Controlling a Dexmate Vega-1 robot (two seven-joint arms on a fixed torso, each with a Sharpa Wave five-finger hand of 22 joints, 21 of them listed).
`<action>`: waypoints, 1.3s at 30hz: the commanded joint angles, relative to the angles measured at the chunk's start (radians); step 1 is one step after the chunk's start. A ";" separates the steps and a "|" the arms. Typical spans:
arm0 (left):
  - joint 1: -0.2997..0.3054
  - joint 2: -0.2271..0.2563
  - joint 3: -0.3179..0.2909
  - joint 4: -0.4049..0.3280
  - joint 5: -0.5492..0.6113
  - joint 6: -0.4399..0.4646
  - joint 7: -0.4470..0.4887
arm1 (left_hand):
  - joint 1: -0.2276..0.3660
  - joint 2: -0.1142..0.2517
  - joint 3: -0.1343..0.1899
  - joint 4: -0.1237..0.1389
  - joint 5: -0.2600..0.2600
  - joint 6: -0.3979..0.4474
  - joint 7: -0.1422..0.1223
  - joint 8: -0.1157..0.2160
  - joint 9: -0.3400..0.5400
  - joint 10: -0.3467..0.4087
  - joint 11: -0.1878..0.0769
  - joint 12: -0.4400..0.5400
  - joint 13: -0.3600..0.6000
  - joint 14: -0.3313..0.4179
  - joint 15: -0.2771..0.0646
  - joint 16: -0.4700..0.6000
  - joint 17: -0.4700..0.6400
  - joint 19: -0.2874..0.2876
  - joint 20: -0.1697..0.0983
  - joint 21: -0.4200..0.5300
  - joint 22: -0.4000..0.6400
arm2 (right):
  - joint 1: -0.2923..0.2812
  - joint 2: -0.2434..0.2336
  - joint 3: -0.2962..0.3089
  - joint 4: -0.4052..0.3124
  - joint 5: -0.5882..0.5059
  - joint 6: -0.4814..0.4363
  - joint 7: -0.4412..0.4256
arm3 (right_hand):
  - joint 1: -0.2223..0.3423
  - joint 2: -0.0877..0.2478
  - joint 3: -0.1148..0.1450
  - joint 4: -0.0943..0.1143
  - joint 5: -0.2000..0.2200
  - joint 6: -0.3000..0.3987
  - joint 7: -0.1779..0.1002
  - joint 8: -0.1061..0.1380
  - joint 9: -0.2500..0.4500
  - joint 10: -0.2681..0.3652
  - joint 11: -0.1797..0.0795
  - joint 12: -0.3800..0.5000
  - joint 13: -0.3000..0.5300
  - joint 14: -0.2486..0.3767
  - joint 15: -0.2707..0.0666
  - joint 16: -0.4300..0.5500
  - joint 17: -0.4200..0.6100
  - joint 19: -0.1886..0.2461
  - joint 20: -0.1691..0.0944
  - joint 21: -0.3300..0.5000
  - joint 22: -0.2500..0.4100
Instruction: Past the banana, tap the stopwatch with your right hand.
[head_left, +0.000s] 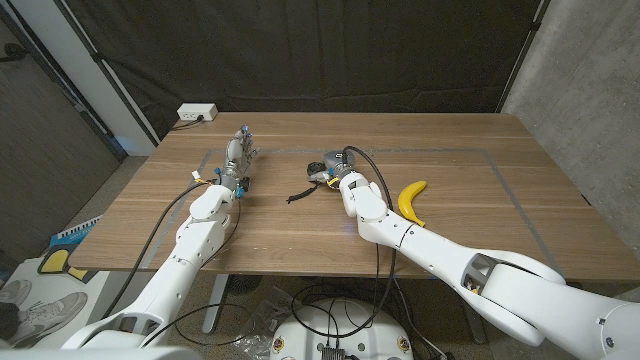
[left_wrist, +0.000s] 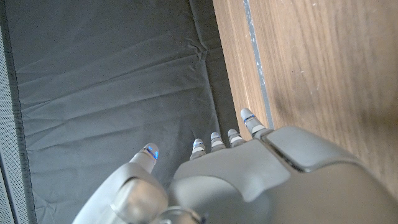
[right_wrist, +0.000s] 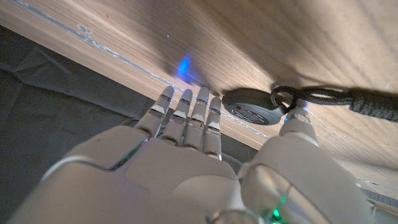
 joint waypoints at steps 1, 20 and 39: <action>-0.009 0.000 0.005 0.010 0.003 0.000 -0.009 | -0.006 -0.002 -0.004 -0.001 0.008 -0.002 -0.004 0.001 0.001 -0.011 0.001 -0.004 0.001 -0.025 -0.015 -0.004 0.002 -0.056 -0.003 -0.007 0.002 | -0.009 0.003 -0.003 0.012 -0.015 -0.030 -0.040 | 0.000 -0.012 -0.010 0.000 0.011 0.016 0.003 0.000 0.004 0.017 0.002 0.005 0.004 0.023 -0.036 0.012 0.004 0.013 0.002 0.006 0.003; -0.012 0.000 0.003 0.015 0.003 0.001 -0.010 | -0.012 -0.002 -0.011 -0.006 0.013 -0.016 -0.005 -0.003 0.001 -0.018 0.000 -0.006 0.001 -0.028 -0.015 -0.005 0.001 -0.059 -0.004 -0.011 0.001 | 0.006 0.003 -0.024 0.035 -0.034 -0.013 -0.033 | 0.060 0.002 -0.015 0.006 0.035 0.007 -0.027 -0.022 0.004 -0.009 -0.019 -0.026 0.009 0.038 -0.063 -0.014 0.008 0.024 -0.006 0.001 0.006; -0.025 -0.004 0.001 0.039 0.004 -0.002 -0.015 | -0.014 -0.004 -0.017 -0.012 0.018 -0.025 -0.004 -0.003 0.000 -0.022 0.000 -0.006 0.001 -0.032 -0.015 -0.006 -0.001 -0.059 -0.002 -0.014 0.000 | 0.024 0.015 -0.026 0.082 -0.014 0.047 -0.104 | 0.128 0.043 -0.007 0.000 0.048 0.127 -0.086 0.015 0.007 0.087 -0.079 0.009 0.030 0.090 -0.115 -0.004 0.009 0.031 -0.024 -0.001 0.008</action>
